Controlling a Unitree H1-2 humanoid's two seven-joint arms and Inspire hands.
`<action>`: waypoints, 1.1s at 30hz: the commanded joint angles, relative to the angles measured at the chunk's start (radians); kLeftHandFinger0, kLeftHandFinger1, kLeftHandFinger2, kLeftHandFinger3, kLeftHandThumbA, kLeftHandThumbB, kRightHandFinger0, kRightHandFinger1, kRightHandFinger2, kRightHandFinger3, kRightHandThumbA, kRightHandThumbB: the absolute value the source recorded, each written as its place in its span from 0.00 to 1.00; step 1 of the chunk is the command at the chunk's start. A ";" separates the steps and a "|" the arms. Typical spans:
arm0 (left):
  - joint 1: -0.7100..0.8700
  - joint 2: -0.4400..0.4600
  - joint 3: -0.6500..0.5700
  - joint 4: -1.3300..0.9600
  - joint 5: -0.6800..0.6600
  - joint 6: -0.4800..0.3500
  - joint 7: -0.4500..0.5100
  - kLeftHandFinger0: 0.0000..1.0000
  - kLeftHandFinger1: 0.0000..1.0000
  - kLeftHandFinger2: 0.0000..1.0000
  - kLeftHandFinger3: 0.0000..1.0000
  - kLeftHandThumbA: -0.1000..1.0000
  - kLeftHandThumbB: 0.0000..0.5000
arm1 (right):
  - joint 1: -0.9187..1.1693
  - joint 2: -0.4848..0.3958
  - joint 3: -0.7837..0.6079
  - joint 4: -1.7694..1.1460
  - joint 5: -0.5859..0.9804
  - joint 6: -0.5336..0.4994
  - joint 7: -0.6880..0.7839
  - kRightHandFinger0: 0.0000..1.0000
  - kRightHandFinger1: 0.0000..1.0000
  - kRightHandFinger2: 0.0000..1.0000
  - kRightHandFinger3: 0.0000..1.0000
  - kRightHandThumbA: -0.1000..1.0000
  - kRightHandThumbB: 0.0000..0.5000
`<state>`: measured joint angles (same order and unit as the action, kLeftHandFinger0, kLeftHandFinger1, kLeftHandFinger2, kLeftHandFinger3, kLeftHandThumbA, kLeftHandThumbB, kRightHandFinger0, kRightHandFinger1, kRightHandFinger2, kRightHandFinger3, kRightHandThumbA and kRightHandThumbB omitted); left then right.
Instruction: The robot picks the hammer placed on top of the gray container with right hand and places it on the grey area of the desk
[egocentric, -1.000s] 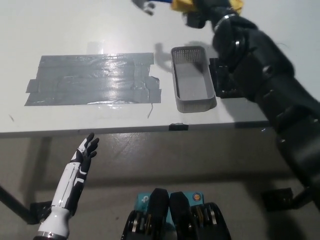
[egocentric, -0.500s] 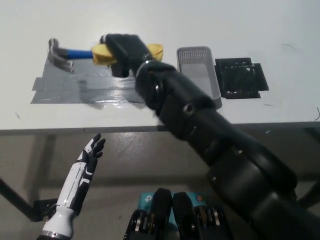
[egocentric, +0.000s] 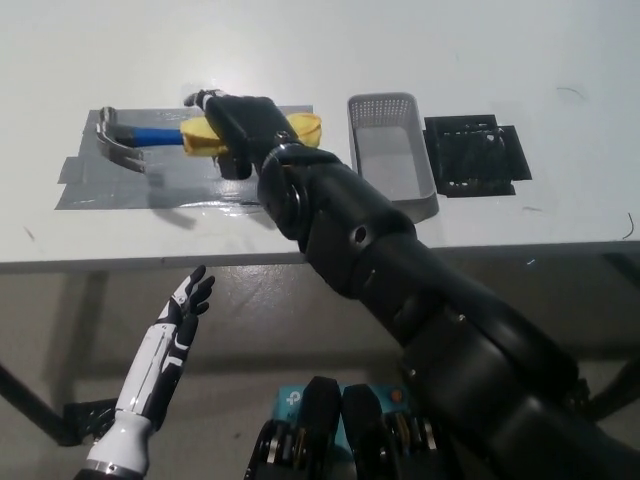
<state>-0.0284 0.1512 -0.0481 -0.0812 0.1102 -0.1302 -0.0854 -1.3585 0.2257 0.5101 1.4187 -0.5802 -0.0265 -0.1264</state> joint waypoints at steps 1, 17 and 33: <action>-0.013 0.007 -0.006 -0.039 0.004 -0.004 -0.009 1.00 1.00 1.00 1.00 1.00 0.47 | -0.049 -0.013 0.004 -0.014 -0.002 0.005 -0.044 0.13 0.44 0.55 0.46 0.00 0.51; -0.041 0.013 -0.010 -0.033 0.010 0.004 -0.014 1.00 1.00 1.00 1.00 1.00 0.46 | -0.045 -0.059 -0.022 -0.006 0.037 0.054 0.170 1.00 1.00 1.00 1.00 0.64 0.74; -0.049 0.015 -0.012 -0.031 0.004 0.015 -0.024 1.00 1.00 1.00 1.00 1.00 0.45 | -0.088 -0.090 -0.086 -0.033 0.102 0.043 0.232 1.00 1.00 1.00 1.00 0.81 0.98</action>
<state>-0.0630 0.1572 -0.0554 -0.0924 0.1171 -0.1105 -0.0981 -1.3400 0.1568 0.4790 1.4334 -0.5478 0.0307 0.0639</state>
